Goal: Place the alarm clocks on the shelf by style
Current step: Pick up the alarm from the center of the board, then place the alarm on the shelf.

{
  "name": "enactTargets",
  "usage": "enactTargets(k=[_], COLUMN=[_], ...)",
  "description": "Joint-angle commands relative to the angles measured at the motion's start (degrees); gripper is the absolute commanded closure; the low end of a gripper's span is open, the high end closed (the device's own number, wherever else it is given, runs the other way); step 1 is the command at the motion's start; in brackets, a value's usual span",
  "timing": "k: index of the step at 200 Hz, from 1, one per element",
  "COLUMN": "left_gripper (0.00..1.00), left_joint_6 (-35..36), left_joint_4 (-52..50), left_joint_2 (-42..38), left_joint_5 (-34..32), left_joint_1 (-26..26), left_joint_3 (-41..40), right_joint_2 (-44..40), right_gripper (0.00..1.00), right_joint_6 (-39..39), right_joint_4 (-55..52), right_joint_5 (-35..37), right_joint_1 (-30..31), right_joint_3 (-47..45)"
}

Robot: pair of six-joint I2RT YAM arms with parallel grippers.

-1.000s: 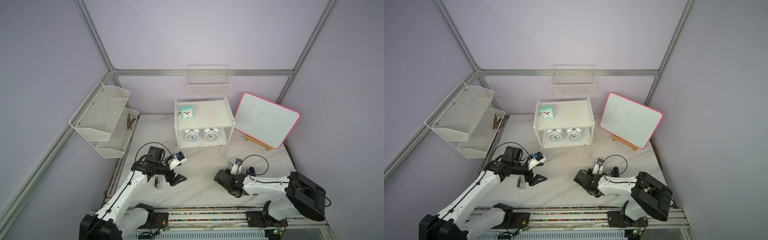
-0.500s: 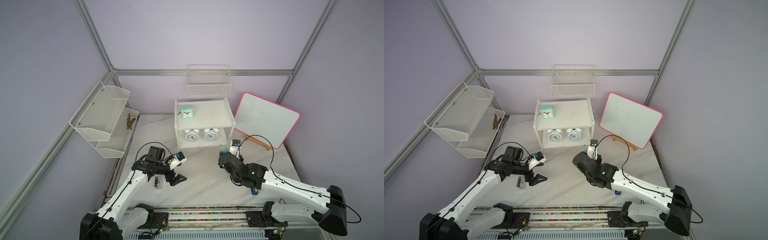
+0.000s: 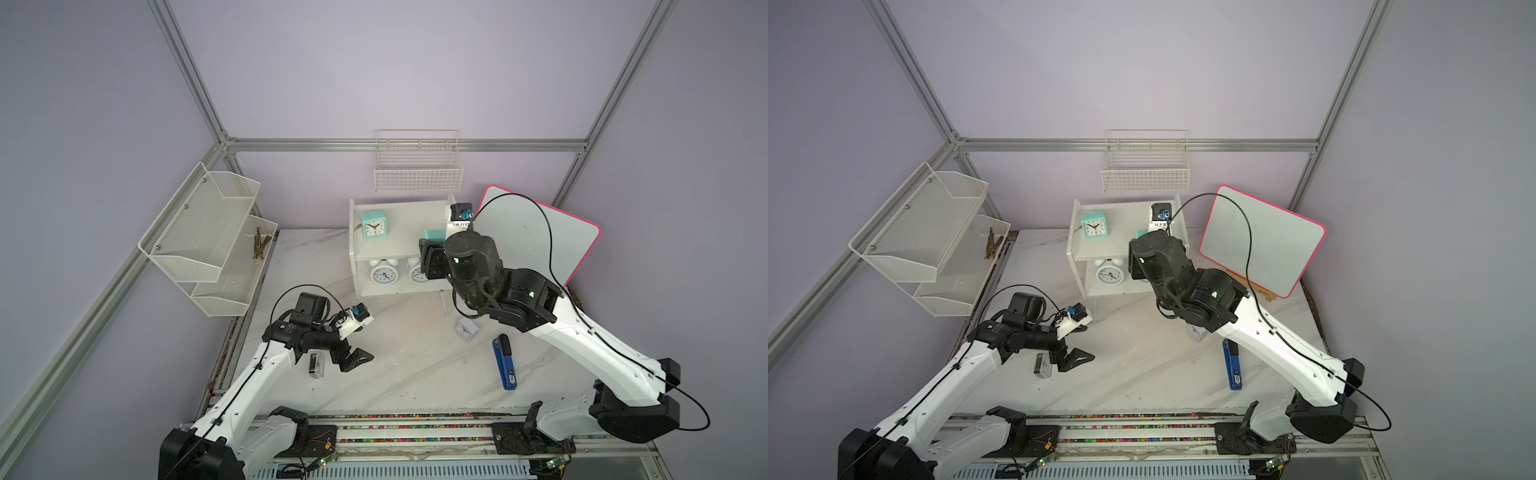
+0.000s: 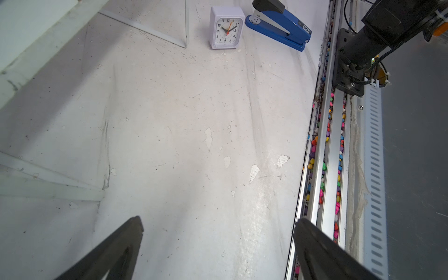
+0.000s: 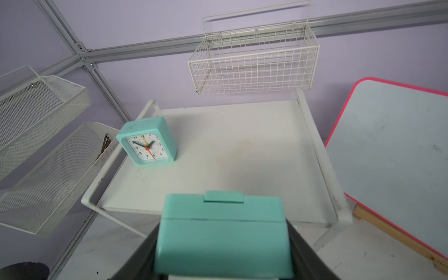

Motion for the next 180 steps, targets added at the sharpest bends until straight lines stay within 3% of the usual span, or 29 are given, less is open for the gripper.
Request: enactTargets(k=[1, 71, 117, 180], left_gripper=[0.0, 0.0, 0.0, 0.0], left_joint_6=[-0.3, -1.5, -2.0, -1.7], left_joint_4=[1.6, 2.7, 1.2, 0.9], left_joint_2=[-1.6, -2.5, -2.8, -3.4], left_joint_5=[0.2, -1.1, 0.6, 0.8], left_joint_1=[-0.3, -0.3, -0.3, -0.3], left_joint_3=[0.5, 0.7, 2.5, 2.3], right_joint_2=[5.6, 22.1, 27.4, 29.7], right_gripper=[0.65, 0.66, 0.66, 0.66], right_joint_6=[-4.7, -8.0, -8.2, -7.3], right_joint_4=[-5.0, -10.0, -10.0, -10.1], right_joint_5=[-2.2, -10.4, -14.9, -15.2], right_joint_1=[-1.6, -8.6, -12.1, -13.0], right_joint_3=[7.5, 30.2, 33.5, 34.2])
